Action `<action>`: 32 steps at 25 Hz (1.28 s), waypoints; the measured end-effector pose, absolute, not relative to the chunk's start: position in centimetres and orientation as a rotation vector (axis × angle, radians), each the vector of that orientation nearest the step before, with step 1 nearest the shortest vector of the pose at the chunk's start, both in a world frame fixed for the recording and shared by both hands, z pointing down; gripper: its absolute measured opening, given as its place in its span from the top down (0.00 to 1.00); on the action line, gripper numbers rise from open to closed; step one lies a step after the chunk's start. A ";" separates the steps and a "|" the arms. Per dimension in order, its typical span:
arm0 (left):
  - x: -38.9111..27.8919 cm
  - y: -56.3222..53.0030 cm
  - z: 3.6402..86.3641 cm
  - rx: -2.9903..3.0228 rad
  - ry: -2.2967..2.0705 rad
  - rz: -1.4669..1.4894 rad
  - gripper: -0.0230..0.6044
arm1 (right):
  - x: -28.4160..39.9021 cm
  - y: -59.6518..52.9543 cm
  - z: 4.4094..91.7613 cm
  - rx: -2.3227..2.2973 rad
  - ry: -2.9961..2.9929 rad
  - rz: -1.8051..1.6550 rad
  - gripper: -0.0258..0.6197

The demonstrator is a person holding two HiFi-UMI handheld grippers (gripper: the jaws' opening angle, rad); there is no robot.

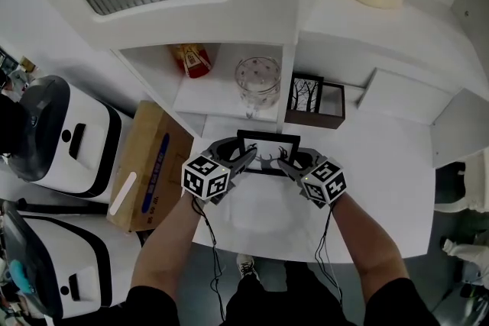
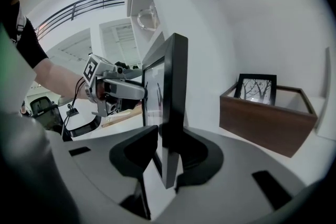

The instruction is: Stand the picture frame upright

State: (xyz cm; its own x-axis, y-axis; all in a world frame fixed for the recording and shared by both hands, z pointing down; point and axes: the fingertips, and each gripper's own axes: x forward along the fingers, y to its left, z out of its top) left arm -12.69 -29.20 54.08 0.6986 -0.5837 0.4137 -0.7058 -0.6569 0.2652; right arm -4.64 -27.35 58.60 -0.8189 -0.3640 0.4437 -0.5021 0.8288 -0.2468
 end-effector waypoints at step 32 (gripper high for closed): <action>-15.6 -30.3 54.5 2.420 -1.056 0.270 0.68 | -3.8 -28.5 59.7 0.692 -2.595 0.585 0.69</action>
